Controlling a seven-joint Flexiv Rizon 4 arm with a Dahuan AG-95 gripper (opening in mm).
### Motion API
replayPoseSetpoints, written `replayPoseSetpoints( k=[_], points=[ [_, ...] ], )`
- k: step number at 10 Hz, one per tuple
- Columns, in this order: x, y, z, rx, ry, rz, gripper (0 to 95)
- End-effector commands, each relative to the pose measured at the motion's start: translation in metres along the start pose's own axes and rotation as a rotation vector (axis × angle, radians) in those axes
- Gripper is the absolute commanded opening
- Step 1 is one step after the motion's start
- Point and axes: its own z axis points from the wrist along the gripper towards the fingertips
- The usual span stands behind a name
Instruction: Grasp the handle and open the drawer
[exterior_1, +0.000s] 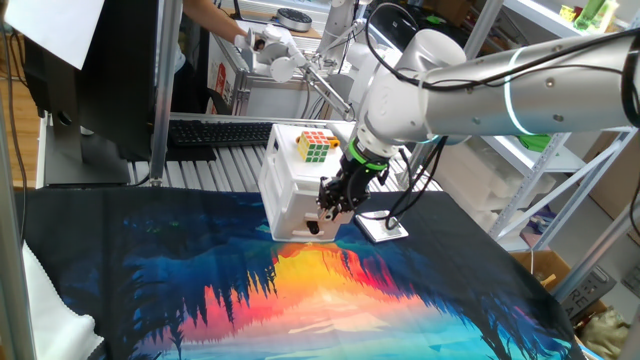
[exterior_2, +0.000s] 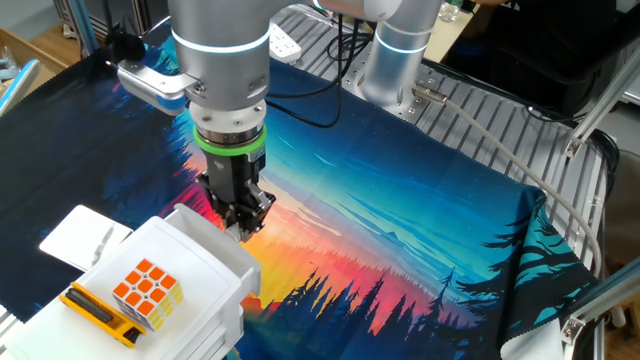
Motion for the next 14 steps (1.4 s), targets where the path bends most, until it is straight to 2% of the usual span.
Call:
replayPoseSetpoints(
  k=[1, 6, 14],
  points=[
    [0.0073, -0.0002, -0.0042, 0.004, -0.001, 0.002, 0.0],
    [0.0098, -0.0002, 0.0004, -0.010, 0.001, -0.002, 0.0],
    [0.0100, -0.0004, 0.0005, -0.012, 0.003, -0.011, 0.0]
  ],
)
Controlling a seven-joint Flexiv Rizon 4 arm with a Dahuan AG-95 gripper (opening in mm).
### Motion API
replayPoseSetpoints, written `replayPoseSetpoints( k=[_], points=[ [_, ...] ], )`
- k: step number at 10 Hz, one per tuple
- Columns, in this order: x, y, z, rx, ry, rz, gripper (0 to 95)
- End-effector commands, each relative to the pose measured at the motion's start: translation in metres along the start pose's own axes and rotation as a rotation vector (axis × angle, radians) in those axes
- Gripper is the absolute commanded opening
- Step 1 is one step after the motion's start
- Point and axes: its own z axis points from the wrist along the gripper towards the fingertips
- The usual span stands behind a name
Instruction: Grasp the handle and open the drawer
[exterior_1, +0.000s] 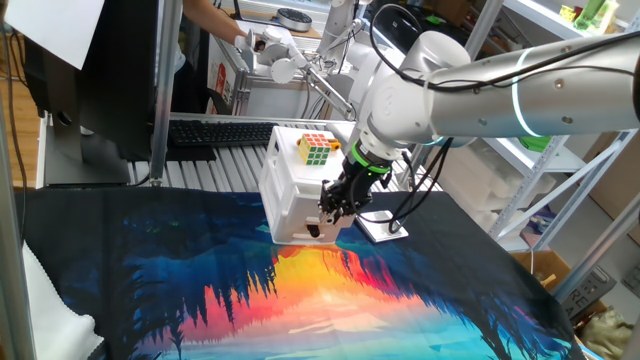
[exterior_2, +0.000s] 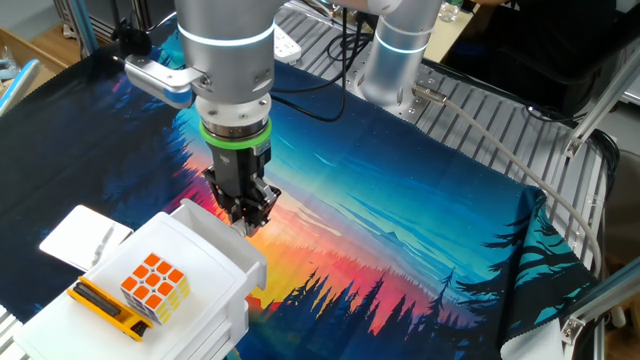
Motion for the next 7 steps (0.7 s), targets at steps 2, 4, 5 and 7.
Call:
replayPoseSetpoints(
  k=[2, 4, 5, 7],
  points=[
    [-0.0003, 0.0001, 0.0006, 0.001, 0.002, -0.003, 0.0],
    [-0.0004, 0.0002, 0.0005, 0.001, 0.001, 0.011, 0.0],
    [-0.0005, 0.0002, 0.0005, 0.001, 0.001, 0.011, 19.0],
    [-0.0007, 0.0005, 0.0005, 0.000, 0.007, -0.001, 19.0]
  ],
)
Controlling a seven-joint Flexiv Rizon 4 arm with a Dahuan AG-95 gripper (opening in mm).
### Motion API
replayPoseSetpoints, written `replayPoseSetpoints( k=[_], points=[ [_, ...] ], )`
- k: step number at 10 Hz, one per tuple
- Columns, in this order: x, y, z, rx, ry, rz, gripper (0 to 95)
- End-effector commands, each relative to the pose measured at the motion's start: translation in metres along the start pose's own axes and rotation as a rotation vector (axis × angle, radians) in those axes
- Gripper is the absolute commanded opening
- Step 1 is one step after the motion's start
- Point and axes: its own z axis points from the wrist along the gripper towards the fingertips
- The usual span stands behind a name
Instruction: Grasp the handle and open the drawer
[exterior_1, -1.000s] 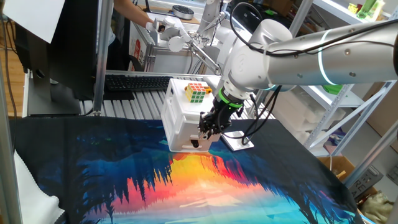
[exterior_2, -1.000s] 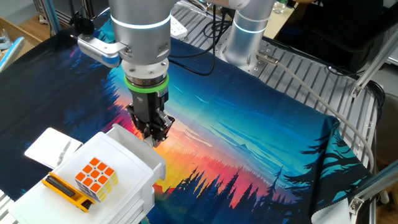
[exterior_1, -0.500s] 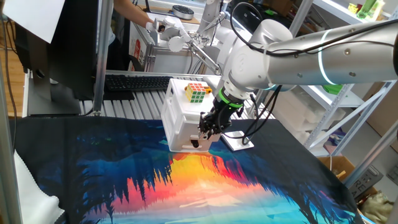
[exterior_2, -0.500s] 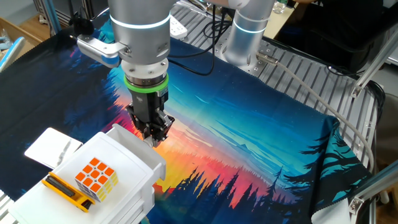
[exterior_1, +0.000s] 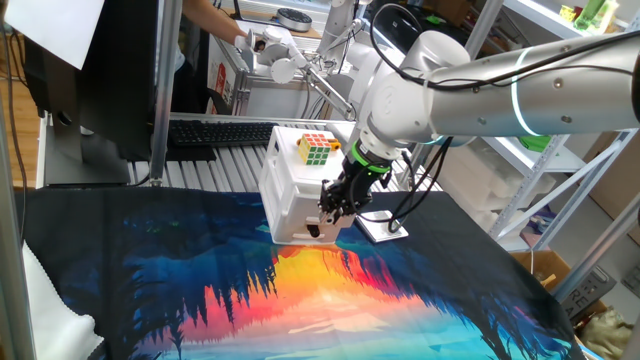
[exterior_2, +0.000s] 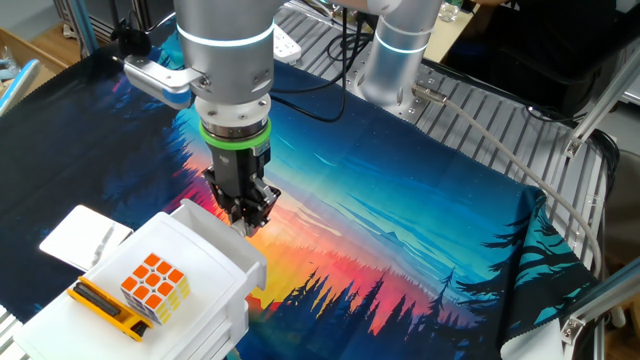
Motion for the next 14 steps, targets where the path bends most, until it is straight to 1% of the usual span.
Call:
replayPoseSetpoints(
  k=[1, 2, 3, 4, 5, 6, 9, 11, 12, 14],
  points=[
    [-0.0003, 0.0002, 0.0004, -0.005, 0.012, -0.004, 19.0],
    [-0.0003, 0.0002, 0.0003, -0.013, 0.015, 0.007, 38.0],
    [-0.0004, 0.0002, 0.0003, -0.012, 0.019, 0.016, 38.0],
    [-0.0004, 0.0002, 0.0003, -0.014, 0.029, 0.021, 38.0],
    [-0.0004, 0.0002, 0.0003, -0.019, 0.049, 0.027, 38.0],
    [-0.0004, 0.0002, 0.0003, -0.029, 0.062, 0.039, 38.0],
    [-0.0003, 0.0001, 0.0002, -0.037, 0.071, 0.034, 38.0],
    [-0.0004, 0.0000, -0.0003, -0.031, 0.066, 0.041, 38.0],
    [-0.0004, 0.0000, -0.0003, -0.031, 0.065, 0.044, 57.0],
    [-0.0005, 0.0001, -0.0006, -0.031, 0.066, 0.044, 57.0]
  ],
)
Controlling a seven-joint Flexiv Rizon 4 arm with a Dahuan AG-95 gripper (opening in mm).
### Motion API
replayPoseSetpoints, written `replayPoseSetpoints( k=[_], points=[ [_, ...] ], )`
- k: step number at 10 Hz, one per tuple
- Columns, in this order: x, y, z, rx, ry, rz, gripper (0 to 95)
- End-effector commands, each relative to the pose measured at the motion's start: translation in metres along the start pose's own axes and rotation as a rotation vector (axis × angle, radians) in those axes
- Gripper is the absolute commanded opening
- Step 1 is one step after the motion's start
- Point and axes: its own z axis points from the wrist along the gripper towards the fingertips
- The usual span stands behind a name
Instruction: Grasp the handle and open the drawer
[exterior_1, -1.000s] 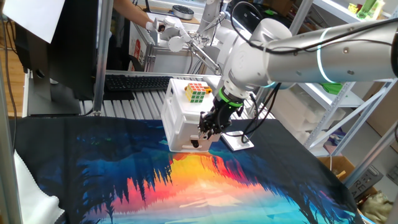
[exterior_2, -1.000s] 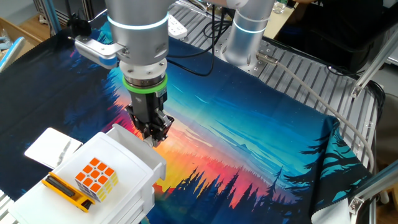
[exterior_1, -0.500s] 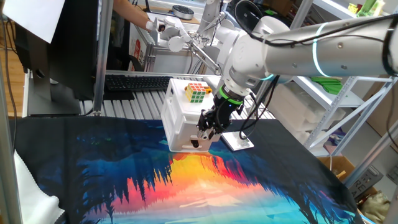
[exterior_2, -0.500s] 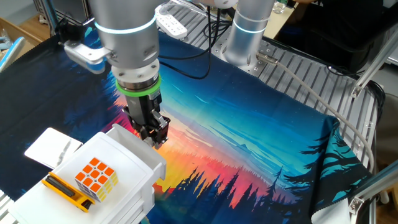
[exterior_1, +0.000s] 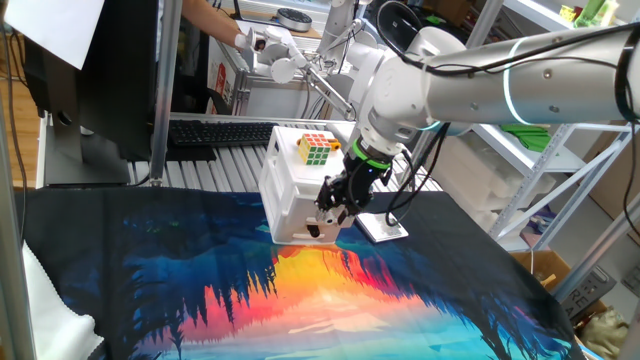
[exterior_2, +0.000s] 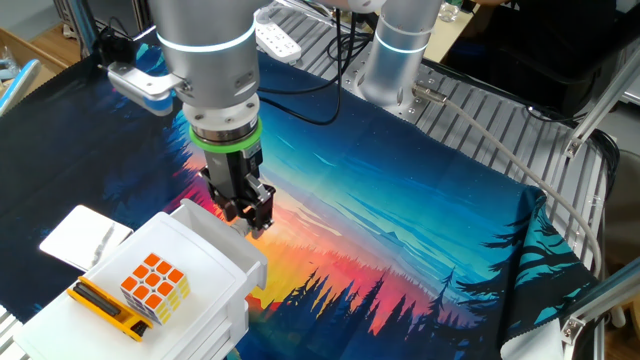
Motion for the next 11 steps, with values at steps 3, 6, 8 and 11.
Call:
replayPoseSetpoints(
  k=[3, 6, 8, 11],
  points=[
    [-0.0025, 0.0001, -0.0005, -0.001, 0.007, 0.008, 38.0],
    [-0.0025, 0.0001, -0.0006, -0.002, 0.012, 0.020, 38.0],
    [-0.0025, 0.0001, -0.0006, -0.005, 0.011, 0.029, 38.0],
    [-0.0025, 0.0001, -0.0006, -0.007, 0.027, 0.039, 38.0]
  ],
)
